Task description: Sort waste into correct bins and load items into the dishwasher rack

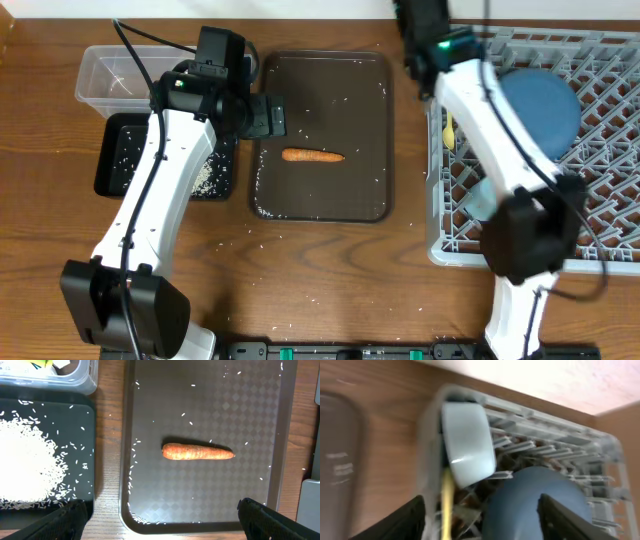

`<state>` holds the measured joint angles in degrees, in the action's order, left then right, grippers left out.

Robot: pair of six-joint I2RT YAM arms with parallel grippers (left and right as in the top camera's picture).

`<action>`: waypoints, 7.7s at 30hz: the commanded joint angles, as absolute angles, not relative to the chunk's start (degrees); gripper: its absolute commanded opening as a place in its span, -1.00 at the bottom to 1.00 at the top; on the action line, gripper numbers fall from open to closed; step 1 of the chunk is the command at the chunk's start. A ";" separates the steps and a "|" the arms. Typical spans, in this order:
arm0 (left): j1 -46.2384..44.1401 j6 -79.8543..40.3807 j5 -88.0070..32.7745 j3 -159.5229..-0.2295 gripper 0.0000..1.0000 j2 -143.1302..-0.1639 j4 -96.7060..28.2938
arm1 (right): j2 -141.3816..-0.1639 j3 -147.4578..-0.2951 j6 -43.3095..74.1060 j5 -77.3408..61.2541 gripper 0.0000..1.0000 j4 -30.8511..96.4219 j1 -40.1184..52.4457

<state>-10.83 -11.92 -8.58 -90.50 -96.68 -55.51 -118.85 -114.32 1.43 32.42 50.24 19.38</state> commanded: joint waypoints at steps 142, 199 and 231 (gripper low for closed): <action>9.08 -53.82 15.92 -88.09 0.96 -91.11 -57.60 | -72.90 -114.65 -0.75 -7.07 0.98 80.58 -0.73; 9.08 -53.80 15.92 -88.09 0.98 -91.11 -57.60 | -0.38 -0.32 5.30 -12.01 0.99 3.11 1.04; 6.70 -52.05 17.52 -87.94 0.99 -88.62 -58.28 | -0.38 -0.32 5.30 -12.01 0.98 3.14 1.04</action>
<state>8.03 -53.91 15.35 -87.57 -90.89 -57.74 -0.71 -0.40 4.56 -11.20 2.94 -0.08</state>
